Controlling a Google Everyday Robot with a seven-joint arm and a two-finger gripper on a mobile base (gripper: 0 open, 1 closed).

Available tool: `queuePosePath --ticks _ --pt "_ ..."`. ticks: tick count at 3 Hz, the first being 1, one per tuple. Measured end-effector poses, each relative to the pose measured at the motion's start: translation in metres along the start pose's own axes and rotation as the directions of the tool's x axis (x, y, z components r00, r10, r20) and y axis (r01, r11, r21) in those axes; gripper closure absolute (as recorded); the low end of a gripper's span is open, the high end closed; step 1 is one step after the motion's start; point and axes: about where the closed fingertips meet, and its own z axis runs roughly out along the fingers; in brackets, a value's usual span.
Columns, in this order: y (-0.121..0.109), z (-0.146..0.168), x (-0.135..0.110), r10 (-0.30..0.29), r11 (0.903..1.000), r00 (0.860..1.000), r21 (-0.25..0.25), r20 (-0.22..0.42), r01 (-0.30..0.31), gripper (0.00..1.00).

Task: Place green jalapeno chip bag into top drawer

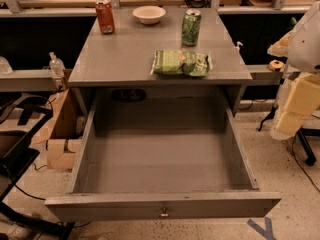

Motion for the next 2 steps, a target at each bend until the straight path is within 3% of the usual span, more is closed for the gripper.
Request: queuePosePath --ticks 2 --pt "-0.0046 0.0019 -0.0033 -0.006 0.9998 1.000 0.018 0.019 0.005 0.00"
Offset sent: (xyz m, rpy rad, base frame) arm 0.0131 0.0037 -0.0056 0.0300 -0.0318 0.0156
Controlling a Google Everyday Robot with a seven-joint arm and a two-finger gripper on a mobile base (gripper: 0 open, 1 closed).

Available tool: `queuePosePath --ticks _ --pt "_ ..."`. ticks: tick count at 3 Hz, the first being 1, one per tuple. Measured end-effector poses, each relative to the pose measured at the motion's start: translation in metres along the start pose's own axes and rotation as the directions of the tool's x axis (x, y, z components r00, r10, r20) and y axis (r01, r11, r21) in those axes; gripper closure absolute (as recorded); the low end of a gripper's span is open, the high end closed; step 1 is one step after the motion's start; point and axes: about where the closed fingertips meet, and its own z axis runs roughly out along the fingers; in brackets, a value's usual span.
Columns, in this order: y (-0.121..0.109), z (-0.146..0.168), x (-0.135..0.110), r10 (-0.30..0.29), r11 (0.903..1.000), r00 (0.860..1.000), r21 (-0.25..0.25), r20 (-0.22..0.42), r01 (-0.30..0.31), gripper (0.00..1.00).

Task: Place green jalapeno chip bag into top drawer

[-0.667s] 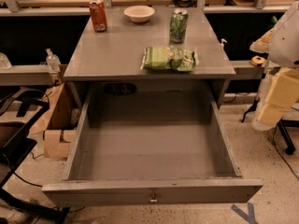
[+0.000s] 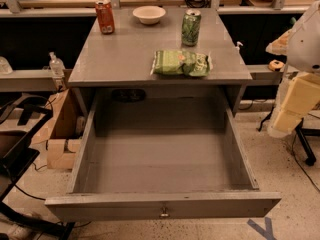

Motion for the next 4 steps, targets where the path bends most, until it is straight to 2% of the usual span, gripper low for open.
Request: queuePosePath --ticks 1,2,3,4 --pt "-0.027 0.015 -0.012 -0.052 0.9980 0.997 0.039 0.058 0.049 0.00" --pt "-0.077 0.037 -0.027 -0.135 0.9845 0.977 0.134 0.165 0.113 0.00" --pt "-0.130 0.059 -0.044 -0.218 0.9575 0.946 0.240 0.241 0.160 0.00" --pt "-0.130 0.059 -0.044 -0.218 0.9575 0.946 0.240 0.241 0.160 0.00"
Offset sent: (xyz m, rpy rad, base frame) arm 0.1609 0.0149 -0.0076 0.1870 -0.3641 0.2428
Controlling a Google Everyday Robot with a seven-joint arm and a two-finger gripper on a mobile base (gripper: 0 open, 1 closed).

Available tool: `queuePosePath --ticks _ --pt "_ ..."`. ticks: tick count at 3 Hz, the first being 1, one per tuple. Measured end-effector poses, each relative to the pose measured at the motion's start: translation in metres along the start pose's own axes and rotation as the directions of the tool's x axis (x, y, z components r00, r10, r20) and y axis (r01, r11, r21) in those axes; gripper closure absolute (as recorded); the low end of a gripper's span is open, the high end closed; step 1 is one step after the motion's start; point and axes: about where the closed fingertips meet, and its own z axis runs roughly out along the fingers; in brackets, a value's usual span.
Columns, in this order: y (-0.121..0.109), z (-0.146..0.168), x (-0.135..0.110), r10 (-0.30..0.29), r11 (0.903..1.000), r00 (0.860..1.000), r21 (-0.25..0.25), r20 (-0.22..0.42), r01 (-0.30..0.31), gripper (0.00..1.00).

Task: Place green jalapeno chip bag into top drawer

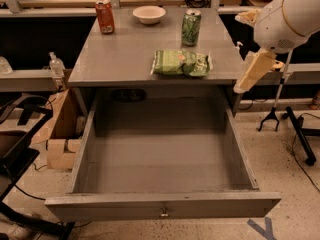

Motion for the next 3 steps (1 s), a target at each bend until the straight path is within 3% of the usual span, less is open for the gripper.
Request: queuePosePath --ticks 3 --pt "-0.031 0.047 0.008 0.014 0.9985 0.993 -0.051 -0.118 -0.020 0.00"
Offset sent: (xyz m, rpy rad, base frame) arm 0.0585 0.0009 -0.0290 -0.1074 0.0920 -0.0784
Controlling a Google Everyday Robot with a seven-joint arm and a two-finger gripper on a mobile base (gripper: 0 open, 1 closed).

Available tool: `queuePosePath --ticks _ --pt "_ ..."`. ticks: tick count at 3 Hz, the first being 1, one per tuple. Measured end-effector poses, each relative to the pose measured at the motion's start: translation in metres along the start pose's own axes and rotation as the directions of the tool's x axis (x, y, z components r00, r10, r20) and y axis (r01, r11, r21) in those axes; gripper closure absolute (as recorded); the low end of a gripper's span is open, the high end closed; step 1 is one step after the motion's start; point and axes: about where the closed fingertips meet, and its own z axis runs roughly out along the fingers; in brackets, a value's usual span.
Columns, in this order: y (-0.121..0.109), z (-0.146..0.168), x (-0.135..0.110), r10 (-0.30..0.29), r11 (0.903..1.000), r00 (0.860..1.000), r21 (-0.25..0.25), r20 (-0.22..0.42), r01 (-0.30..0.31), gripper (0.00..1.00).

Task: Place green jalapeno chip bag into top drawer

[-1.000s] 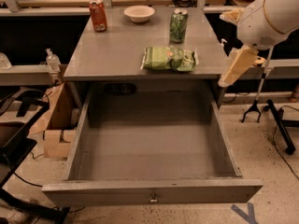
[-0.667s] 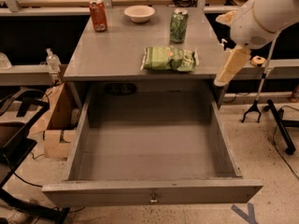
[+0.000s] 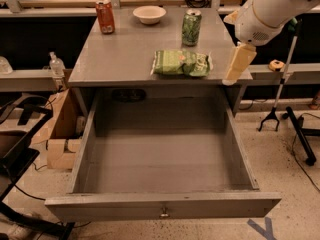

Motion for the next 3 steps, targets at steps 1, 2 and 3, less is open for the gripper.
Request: queuePosePath --ticks 1,2,3 --pt "-0.012 0.012 -0.004 -0.002 1.0000 1.000 -0.008 0.005 0.002 0.00" --pt "-0.024 0.034 -0.006 -0.003 0.9999 0.999 -0.013 0.042 0.003 0.00" --pt "-0.034 0.052 -0.010 -0.005 0.9999 0.998 -0.016 0.066 0.006 0.00"
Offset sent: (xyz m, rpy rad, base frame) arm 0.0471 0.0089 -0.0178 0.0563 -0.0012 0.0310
